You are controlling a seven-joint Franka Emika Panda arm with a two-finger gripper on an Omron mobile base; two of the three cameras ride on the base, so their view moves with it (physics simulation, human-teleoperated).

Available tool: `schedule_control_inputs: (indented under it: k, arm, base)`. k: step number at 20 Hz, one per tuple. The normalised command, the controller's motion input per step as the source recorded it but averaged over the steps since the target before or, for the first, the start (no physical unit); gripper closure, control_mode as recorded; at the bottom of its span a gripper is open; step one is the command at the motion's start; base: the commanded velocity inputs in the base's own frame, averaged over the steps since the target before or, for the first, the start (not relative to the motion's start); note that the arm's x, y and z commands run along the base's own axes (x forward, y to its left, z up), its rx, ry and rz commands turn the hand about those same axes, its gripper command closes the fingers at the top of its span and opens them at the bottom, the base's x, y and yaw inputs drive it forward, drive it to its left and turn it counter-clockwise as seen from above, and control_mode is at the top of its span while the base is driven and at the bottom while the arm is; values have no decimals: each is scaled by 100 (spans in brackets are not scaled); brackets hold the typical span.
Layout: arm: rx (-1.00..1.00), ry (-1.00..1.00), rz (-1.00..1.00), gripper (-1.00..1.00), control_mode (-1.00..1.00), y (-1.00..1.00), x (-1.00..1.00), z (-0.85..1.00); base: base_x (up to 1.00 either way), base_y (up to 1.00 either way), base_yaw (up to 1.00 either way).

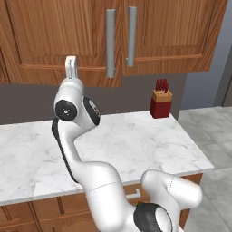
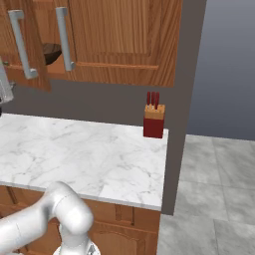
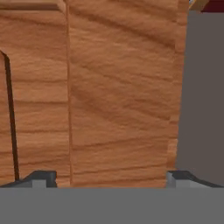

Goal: Open the cabinet. Pick the bowls from the counter and place them in the cabinet. Then close the cabinet.

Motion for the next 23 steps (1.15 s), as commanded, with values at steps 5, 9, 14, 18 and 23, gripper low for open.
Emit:
schedule_control_inputs:
  k: [5, 9, 14, 18, 23]
  arm:
    - [35, 1, 31, -100, -100, -50, 100, 0]
    - [19, 34, 9, -100, -100, -27, 97, 16]
    - [-1, 71, 0, -100, -100, -1, 91, 32]
    - [-5, 77, 0, -100, -100, 0, 80, 45]
    - [0, 59, 0, -100, -100, 0, 70, 72]
  base:
    - [0, 0, 0]
    - [0, 0, 0]
    - [0, 0, 0]
    - [0, 0, 0]
    - [0, 0, 0]
